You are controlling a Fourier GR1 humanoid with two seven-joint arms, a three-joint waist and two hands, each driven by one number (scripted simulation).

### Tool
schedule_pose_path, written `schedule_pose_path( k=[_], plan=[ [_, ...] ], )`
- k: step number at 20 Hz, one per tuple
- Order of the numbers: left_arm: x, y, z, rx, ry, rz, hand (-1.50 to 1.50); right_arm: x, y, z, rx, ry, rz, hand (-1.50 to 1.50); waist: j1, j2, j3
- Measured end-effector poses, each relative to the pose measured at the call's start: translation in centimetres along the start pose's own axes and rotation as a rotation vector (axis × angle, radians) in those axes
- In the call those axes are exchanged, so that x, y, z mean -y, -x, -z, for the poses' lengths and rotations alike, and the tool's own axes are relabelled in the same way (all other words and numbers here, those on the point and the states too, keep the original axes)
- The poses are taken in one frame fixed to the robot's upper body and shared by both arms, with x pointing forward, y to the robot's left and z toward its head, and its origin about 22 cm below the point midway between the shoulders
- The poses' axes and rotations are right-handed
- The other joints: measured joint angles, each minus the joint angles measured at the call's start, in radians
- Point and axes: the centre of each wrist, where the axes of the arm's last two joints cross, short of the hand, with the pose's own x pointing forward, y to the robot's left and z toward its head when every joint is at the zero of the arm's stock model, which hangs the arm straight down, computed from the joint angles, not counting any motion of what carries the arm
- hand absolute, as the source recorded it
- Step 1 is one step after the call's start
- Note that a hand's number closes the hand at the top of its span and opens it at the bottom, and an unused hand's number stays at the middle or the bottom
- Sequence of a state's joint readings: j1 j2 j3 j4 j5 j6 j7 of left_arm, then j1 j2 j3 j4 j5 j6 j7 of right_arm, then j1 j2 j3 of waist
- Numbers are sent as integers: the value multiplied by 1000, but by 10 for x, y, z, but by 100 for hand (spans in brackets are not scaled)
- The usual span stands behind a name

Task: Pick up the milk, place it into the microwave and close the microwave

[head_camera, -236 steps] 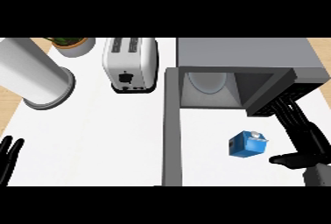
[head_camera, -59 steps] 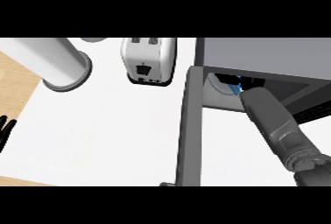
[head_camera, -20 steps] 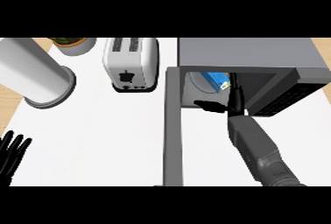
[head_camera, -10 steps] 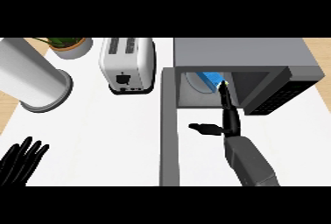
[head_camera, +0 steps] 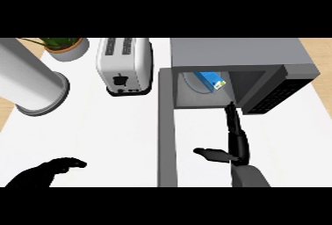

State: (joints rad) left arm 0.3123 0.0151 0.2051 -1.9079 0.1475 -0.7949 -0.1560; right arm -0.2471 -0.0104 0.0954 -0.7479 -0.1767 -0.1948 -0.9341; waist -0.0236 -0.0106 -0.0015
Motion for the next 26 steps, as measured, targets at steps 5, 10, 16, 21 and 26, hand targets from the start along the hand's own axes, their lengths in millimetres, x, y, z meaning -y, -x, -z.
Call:
schedule_pose_path(
  k=[5, 10, 16, 21, 26],
  plan=[
    [11, 4, 32, -10, 53, 42, 150, 27, -24, -26, 39, 29, 51, 150, -4, 3, 0],
    [23, 12, 70, -31, 110, 95, 150, 51, -58, -46, 56, 63, 85, -150, -1, 6, 0],
    [53, 26, 115, -32, 187, 156, 150, 83, -87, -63, 68, 117, 72, -150, 6, 9, 1],
    [84, 40, 154, -17, 271, 211, 150, 104, -106, -69, 92, 115, 27, -150, 4, 10, 1],
    [124, 51, 182, -24, 346, 262, 150, 122, -131, -68, 125, 86, 17, -150, -2, 10, 1]
  ],
)
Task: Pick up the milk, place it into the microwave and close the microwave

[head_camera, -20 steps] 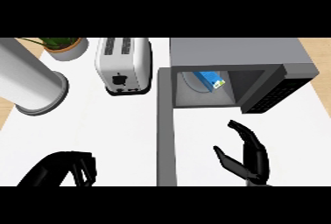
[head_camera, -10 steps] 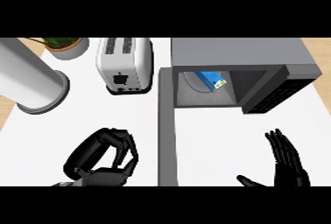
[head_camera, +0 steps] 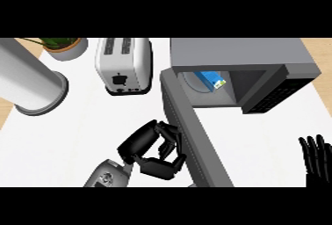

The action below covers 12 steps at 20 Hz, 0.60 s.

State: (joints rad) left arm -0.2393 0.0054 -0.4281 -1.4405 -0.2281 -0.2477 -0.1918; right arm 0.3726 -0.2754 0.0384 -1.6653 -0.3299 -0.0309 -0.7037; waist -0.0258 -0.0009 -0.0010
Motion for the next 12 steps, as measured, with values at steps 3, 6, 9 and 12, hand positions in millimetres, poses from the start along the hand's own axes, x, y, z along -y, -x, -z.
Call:
schedule_pose_path(
  k=[3, 6, 9, 12],
  plan=[
    [17, 5, 18, -31, 19, 20, 150, 2, -16, 5, 25, -13, 6, -150, -4, 0, 0],
    [34, 17, 31, -79, 44, 17, 150, 2, -26, 14, 42, -34, 22, -150, -12, 3, 0],
    [51, 25, 40, -130, 82, 16, 150, 0, -37, 21, 60, -82, 55, -150, -32, 7, -1],
    [63, 27, 49, -169, 115, 17, -150, -2, -44, 30, 76, -120, 80, -150, -50, 11, -1]
  ],
)
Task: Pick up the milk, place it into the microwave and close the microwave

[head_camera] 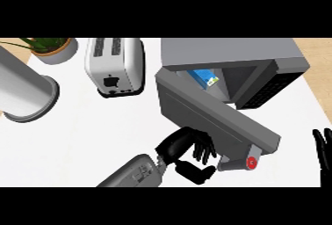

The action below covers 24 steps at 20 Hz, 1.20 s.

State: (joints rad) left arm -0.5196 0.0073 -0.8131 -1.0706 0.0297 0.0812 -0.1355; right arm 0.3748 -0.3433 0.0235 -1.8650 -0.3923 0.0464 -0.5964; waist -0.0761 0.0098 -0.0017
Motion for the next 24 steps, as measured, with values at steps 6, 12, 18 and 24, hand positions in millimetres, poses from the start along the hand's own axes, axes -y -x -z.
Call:
schedule_pose_path(
  k=[6, 12, 18, 24],
  plan=[
    [0, -11, 16, 49, -47, -50, 150, -6, -16, 24, 32, -109, 56, -150, -55, 13, -2],
    [-12, -29, 32, 138, -118, -123, 150, -15, -28, 39, 60, -205, 95, -150, -120, 29, -4],
    [-30, -48, 50, 178, -177, -140, 150, -17, -44, 53, 99, -266, 108, -150, -184, 40, -3],
    [-50, -59, 64, 181, -246, -137, 150, -20, -54, 61, 105, -312, 137, -150, -234, 52, -1]
  ],
)
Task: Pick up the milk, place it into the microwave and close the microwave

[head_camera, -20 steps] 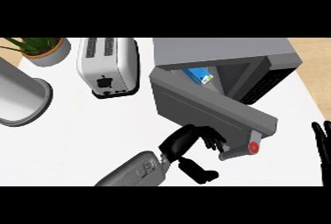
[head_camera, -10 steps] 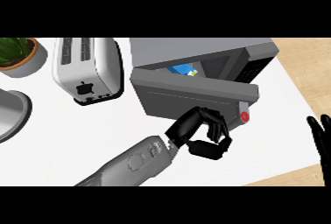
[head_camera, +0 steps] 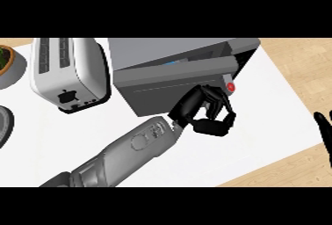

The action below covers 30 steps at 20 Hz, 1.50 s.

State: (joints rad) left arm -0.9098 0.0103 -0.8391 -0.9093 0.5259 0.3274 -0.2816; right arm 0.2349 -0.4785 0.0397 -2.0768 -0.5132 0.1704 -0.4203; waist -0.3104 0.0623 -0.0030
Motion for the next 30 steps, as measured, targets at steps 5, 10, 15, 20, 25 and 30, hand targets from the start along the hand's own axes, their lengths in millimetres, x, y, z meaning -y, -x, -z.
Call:
schedule_pose_path(
  k=[5, 10, 15, 20, 25, 30],
  plan=[
    [-15, -3, 10, -23, -69, 18, 150, 0, -7, 8, 2, -41, 13, -150, -34, 11, 1],
    [-26, -4, 16, -32, -125, 32, 150, 3, -14, 16, 8, -71, 19, -150, -61, 18, 1],
    [-30, -1, 12, -28, -164, 34, 150, 6, -20, 21, 3, -95, 13, -150, -82, 14, 1],
    [-31, 1, 10, -20, -199, 38, 150, 12, -26, 26, -1, -107, -3, -150, -96, 14, 1],
    [-32, 2, 7, -12, -235, 44, 150, 18, -32, 31, -6, -115, -23, -150, -109, 15, 2],
    [-33, 3, 6, -5, -264, 51, 150, 24, -38, 37, -6, -125, -44, -150, -117, 15, 2]
  ],
)
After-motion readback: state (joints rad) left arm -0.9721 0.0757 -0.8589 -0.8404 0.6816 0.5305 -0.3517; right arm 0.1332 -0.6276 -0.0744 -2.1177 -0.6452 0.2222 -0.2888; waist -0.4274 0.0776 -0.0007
